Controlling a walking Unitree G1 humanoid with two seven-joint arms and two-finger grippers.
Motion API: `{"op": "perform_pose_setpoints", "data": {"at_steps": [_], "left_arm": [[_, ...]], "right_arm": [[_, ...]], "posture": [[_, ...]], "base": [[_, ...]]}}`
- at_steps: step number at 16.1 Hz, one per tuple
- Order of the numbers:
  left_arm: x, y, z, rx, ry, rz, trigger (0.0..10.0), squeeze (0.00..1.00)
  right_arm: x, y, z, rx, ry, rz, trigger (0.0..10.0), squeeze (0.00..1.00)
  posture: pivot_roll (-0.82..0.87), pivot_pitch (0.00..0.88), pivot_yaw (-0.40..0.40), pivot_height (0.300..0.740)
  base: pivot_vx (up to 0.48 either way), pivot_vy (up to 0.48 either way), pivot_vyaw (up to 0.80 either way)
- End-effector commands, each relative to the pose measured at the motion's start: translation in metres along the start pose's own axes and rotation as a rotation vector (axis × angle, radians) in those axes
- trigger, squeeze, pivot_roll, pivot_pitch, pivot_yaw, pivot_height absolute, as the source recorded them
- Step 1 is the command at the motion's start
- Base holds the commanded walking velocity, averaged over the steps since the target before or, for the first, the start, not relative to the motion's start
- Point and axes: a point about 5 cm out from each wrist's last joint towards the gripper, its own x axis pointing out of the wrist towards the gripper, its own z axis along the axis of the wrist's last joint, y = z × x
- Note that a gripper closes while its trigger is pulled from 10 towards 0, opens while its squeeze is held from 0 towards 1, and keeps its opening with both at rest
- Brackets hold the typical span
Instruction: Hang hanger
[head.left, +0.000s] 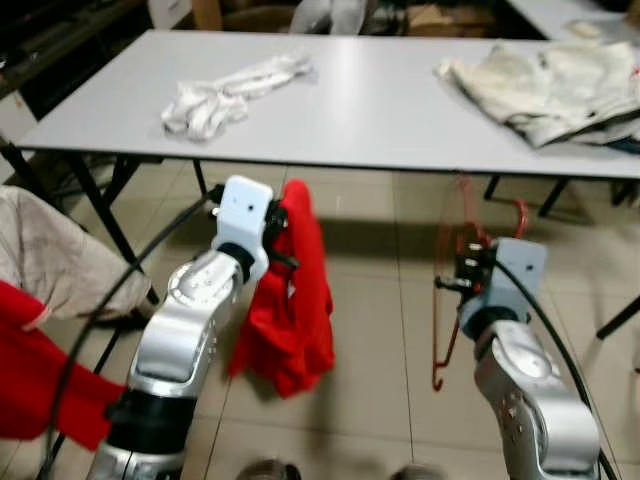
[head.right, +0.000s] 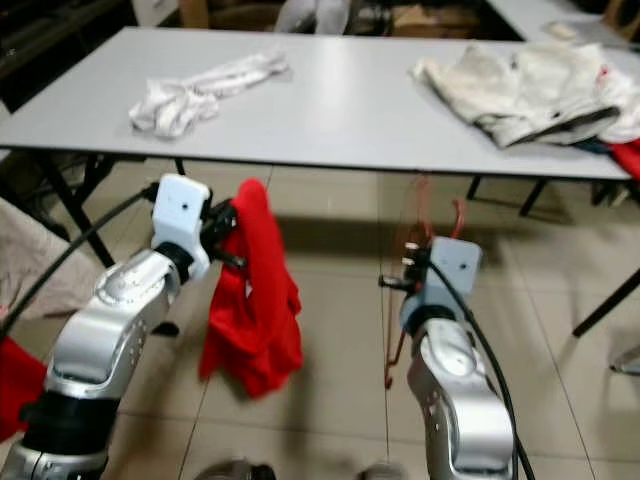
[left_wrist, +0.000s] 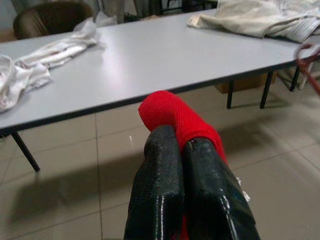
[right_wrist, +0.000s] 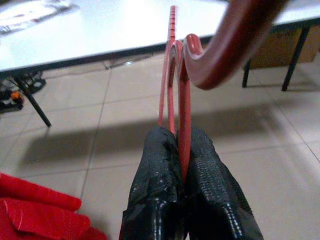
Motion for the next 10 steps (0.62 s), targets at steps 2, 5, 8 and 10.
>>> {"op": "perform_pose_setpoints", "data": {"at_steps": [2, 5, 8, 10], "left_arm": [[0.0014, -0.0036, 0.0079, 0.007, -0.039, -0.017, 10.0, 0.00], [0.0006, -0.0045, 0.0058, 0.000, -0.024, -0.003, 10.0, 0.00], [0.0019, -0.0039, 0.0077, -0.003, -0.035, 0.007, 10.0, 0.00], [0.0019, -0.0043, 0.0078, 0.001, -0.035, 0.003, 10.0, 0.00]], "right_arm": [[0.0002, -0.0048, 0.0014, 0.003, -0.005, -0.016, 10.0, 0.00], [-0.0003, -0.0050, 0.0008, 0.010, -0.003, -0.019, 10.0, 0.00], [0.0002, -0.0036, 0.0009, 0.010, 0.000, -0.013, 10.0, 0.00], [0.0002, -0.0029, 0.0006, 0.011, 0.001, -0.011, 10.0, 0.00]], "posture": [[-0.01, 0.035, 0.061, 0.740], [-0.01, 0.032, 0.058, 0.740], [-0.01, 0.033, 0.053, 0.740], [-0.01, 0.035, 0.053, 0.740]], "base": [[0.000, 0.321, 0.00], [0.000, 0.106, 0.00], [0.000, 0.000, 0.00], [0.000, 0.000, 0.00]]}}
